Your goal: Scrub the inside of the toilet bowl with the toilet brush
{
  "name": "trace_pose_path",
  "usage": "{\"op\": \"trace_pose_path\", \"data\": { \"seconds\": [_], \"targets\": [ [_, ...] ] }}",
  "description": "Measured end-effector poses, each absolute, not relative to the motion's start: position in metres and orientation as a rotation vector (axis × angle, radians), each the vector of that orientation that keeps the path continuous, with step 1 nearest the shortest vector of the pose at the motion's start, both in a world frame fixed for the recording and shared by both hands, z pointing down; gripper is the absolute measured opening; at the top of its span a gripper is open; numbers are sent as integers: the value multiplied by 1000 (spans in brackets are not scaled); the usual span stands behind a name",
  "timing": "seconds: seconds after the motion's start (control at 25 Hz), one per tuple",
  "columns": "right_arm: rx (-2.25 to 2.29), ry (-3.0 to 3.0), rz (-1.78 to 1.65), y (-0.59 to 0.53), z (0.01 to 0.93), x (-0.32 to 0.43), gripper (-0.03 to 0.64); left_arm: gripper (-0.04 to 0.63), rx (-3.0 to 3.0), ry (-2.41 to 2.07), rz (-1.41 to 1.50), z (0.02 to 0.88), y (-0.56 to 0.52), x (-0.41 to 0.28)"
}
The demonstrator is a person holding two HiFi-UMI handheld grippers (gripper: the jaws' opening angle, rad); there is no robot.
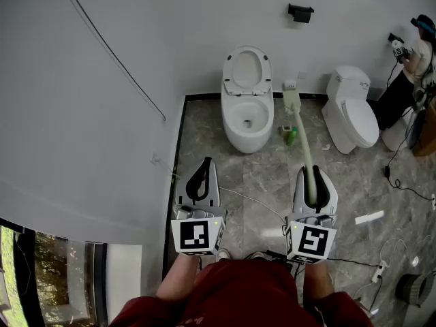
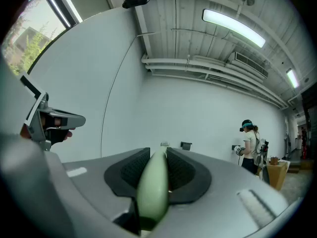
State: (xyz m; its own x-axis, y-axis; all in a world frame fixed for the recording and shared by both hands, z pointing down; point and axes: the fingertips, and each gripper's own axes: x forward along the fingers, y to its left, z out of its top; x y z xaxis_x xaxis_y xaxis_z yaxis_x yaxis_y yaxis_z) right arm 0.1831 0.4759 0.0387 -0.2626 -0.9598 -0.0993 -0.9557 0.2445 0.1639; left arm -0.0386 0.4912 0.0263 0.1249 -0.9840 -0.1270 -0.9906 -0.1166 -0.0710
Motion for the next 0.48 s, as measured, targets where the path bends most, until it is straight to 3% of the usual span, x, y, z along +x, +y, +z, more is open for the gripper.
{"op": "trace_pose_path", "data": {
  "seconds": [0.48],
  "targets": [
    [1907,-2466,-240,479,50,224,117,6,-2268,1971,38,35,492,11]
  ]
}}
